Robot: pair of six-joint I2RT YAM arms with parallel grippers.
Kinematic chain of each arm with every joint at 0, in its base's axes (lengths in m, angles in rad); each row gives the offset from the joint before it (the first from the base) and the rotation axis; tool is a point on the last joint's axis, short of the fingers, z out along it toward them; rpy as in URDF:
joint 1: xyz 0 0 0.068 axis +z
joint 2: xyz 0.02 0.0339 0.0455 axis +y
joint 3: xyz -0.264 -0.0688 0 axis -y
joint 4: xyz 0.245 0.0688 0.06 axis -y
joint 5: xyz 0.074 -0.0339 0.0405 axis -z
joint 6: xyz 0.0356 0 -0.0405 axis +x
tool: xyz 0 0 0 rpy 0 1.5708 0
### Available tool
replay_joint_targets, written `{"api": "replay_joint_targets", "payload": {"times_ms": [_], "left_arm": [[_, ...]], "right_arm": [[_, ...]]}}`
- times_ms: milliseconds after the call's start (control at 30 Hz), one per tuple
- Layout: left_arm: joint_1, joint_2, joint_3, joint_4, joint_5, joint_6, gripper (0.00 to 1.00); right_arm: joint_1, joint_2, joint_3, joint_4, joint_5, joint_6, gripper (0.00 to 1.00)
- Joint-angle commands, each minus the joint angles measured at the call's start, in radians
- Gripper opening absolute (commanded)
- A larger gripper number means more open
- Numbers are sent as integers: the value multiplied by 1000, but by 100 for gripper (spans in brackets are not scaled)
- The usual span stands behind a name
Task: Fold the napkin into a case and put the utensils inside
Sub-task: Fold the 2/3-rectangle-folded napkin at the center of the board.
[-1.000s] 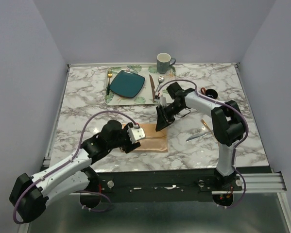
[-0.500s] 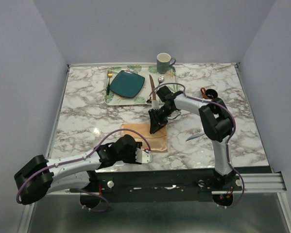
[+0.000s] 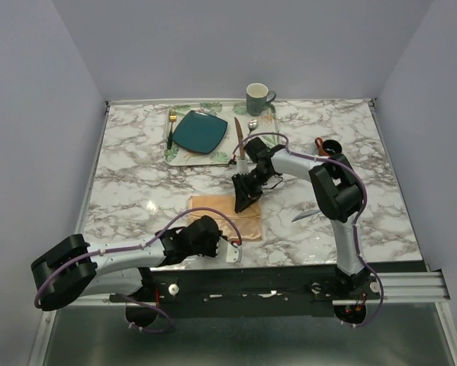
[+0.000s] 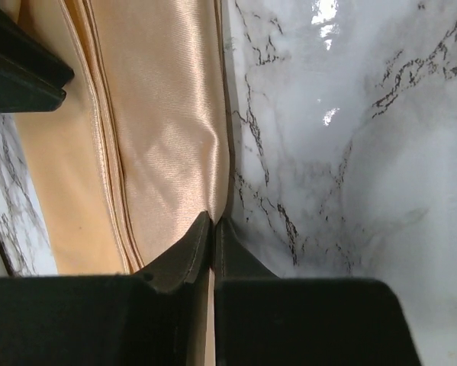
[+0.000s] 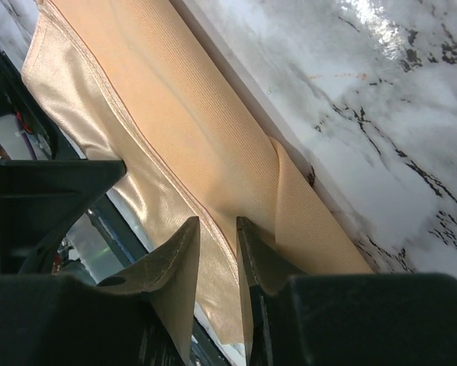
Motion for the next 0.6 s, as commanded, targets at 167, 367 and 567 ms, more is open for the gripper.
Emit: {"api": "replay_joint_targets", "payload": {"times_ms": [167, 367, 567], "left_arm": [[-29, -43, 112, -241, 208, -164, 0], [-12, -30, 163, -284, 262, -232, 0], [2, -2, 195, -335, 294, -206, 9]], "right_arm": [[60, -28, -116, 23, 59, -64, 35], [63, -39, -148, 28, 63, -104, 34], [63, -35, -145, 26, 68, -115, 34]]}}
